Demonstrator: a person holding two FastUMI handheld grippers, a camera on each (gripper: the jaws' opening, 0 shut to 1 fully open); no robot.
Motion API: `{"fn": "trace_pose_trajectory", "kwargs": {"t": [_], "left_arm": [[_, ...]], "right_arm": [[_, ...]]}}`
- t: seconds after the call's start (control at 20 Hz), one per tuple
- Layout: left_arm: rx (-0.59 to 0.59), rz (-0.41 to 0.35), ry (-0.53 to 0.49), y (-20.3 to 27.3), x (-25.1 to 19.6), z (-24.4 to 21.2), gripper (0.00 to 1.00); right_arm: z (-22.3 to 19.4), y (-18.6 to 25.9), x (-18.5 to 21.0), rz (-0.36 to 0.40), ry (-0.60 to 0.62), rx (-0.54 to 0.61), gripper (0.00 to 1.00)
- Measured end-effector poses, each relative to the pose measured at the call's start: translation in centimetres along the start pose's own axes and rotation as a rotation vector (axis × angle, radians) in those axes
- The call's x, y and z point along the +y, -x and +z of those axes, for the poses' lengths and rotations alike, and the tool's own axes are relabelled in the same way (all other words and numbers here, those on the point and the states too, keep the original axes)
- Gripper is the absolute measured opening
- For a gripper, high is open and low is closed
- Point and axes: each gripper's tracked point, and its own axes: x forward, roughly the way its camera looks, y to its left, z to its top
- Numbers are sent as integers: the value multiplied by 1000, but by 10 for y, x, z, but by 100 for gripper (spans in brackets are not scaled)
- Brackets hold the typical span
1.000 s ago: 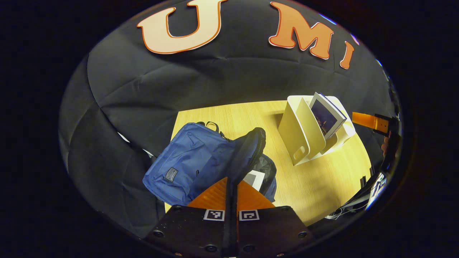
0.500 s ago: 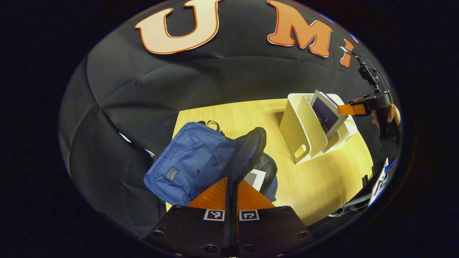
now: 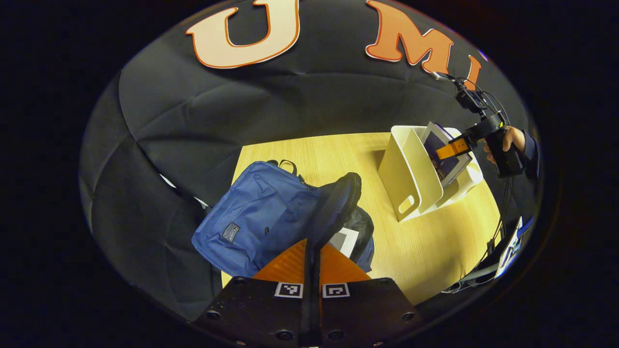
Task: Open the schoolbag, grab two books from the bookshelf and put them into the schoolbag.
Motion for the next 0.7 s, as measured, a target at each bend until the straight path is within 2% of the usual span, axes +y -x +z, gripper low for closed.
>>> {"fn": "trace_pose_trajectory", "kwargs": {"t": [0.05,0.1,0.15,0.2,0.25,0.3,0.4,0.55,0.6,0.65,0.7], "left_arm": [[4,-2,2,-1,0,0,0],[6,-2,3,-2,0,0,0],[9,-5,4,-4,-1,0,0],[9,-5,5,-4,0,-1,1],[11,-6,6,-5,-1,0,1],[12,-5,4,-4,-1,1,1],[12,-3,-1,-3,-1,2,0],[14,-9,-1,-4,-2,2,1],[14,-11,-1,-5,-2,2,1],[12,-13,0,-4,-2,3,1],[11,-15,-1,-4,-3,2,1]], "right_arm": [[-1,-3,0,4,-4,12,91],[-2,-6,-2,4,-10,28,72],[-3,-7,-1,3,-13,35,77],[-3,-8,-1,6,-16,43,56],[-5,-10,1,18,-30,52,59],[-6,-10,6,35,-40,66,47],[-8,-7,9,56,-40,75,39],[-10,5,7,62,-31,66,36],[-11,9,4,60,-32,56,27],[-12,16,2,66,-39,47,44],[-12,26,-1,79,-53,36,35]]}}
